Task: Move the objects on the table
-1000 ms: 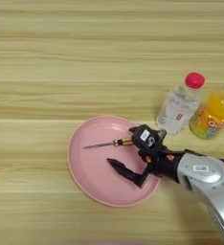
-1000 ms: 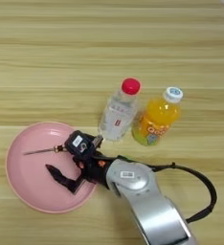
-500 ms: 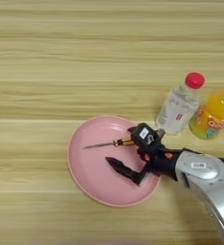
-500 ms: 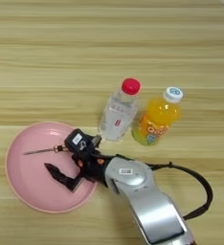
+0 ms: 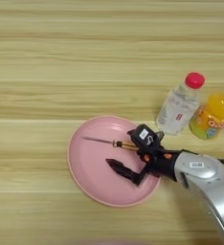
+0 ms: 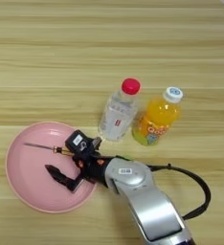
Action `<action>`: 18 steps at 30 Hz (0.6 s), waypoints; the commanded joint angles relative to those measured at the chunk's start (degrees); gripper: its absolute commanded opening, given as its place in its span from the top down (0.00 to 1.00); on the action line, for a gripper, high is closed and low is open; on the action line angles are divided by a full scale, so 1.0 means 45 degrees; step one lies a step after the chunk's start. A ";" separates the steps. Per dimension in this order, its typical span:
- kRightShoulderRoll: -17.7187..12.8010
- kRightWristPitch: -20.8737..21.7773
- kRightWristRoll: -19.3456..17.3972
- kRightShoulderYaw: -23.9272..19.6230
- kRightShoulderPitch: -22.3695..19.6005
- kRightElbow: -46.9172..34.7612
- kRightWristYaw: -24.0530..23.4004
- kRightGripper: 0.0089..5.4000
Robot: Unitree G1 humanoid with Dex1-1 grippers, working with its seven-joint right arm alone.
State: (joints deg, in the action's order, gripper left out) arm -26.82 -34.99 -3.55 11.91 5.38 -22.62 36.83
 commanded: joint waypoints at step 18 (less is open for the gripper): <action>-0.0181 -0.0180 0.0082 -0.0236 -0.0337 0.0202 -0.0392 0.00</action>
State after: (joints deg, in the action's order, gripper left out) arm -26.51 -35.67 -3.89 11.77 5.05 -21.75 36.69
